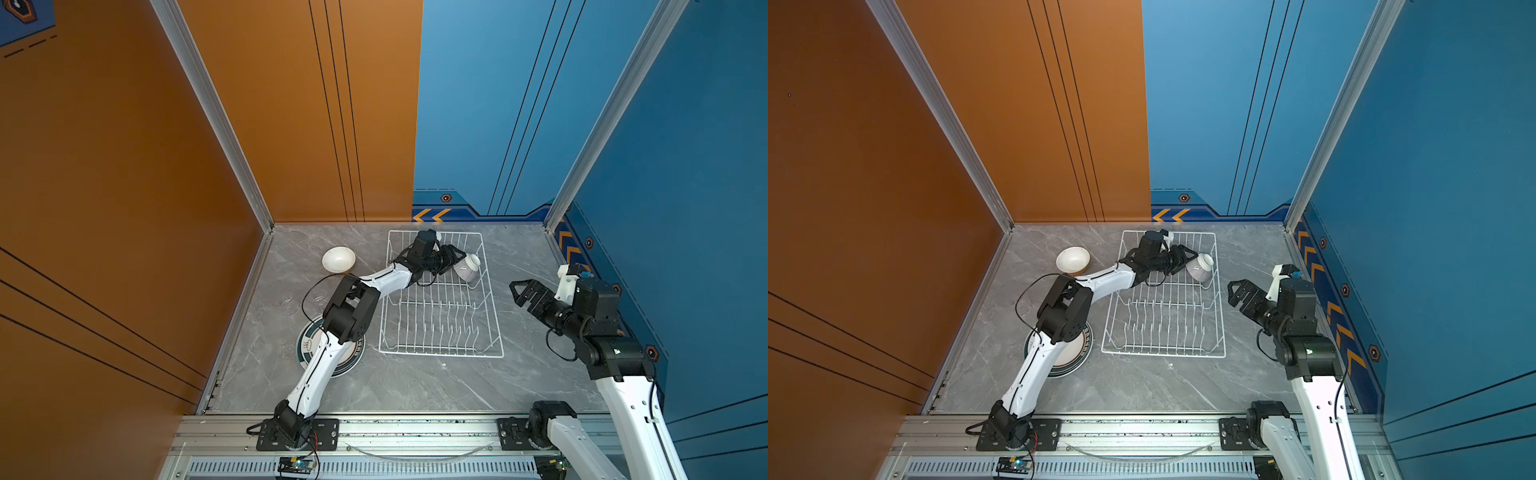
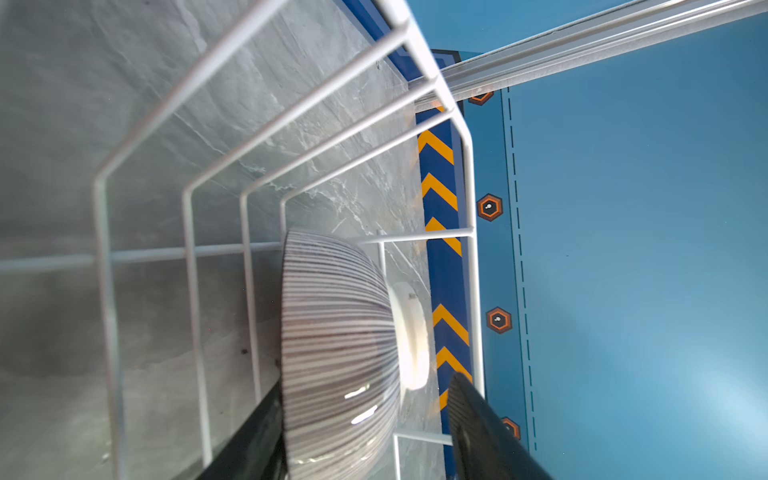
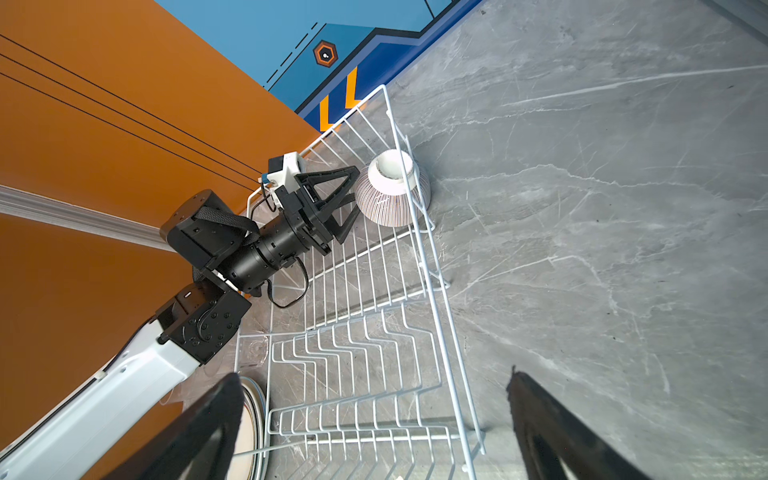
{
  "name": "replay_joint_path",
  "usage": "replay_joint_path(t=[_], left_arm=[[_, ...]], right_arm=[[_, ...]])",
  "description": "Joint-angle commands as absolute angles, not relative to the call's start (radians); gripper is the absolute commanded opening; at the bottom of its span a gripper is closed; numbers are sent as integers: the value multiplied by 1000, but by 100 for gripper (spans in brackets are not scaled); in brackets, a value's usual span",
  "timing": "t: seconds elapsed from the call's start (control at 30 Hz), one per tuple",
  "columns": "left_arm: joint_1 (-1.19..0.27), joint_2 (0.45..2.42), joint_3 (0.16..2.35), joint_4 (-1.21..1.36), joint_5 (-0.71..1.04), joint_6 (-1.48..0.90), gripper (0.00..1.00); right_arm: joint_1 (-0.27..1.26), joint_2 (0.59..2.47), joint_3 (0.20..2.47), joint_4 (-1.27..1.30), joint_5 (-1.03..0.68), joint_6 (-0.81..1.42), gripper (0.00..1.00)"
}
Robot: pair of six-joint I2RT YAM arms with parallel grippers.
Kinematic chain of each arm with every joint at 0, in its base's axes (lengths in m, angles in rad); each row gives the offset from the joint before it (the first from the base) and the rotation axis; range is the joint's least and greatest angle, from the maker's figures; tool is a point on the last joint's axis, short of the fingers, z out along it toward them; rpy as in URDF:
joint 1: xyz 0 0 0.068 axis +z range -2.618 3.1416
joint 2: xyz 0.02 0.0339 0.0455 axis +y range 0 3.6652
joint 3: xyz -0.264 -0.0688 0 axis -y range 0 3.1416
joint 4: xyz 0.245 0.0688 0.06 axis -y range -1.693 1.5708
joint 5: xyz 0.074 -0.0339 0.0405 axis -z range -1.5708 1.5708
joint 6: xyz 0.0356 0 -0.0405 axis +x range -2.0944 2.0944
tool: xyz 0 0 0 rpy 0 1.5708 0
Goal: Unload the mixed dishes from the dish rack
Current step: 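Grasp the striped bowl rim with the left gripper and tilt it up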
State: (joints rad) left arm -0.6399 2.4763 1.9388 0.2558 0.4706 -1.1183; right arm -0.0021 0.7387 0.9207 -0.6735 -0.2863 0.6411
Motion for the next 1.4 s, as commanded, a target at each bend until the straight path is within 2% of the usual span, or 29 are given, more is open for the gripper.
replay_joint_path(t=[0.0, 0.2, 0.33, 0.53, 0.87, 1.37], left_arm=[[-677, 2476, 1975, 356, 542, -1135, 54], [-696, 2460, 1966, 373, 549, -1129, 53], [-703, 2474, 1976, 373, 552, -1126, 48], [-706, 2487, 1985, 363, 531, -1110, 32], [-700, 2522, 2025, 335, 555, -1108, 15], [-669, 2387, 1928, 249, 545, -1003, 0]], right_arm=[[-11, 724, 910, -681, -296, 656, 100], [-14, 729, 904, -681, -297, 657, 100], [-13, 737, 902, -681, -302, 658, 100], [-15, 729, 903, -684, -305, 660, 100], [-18, 731, 897, -690, -301, 667, 100], [-20, 730, 897, -690, -296, 685, 100]])
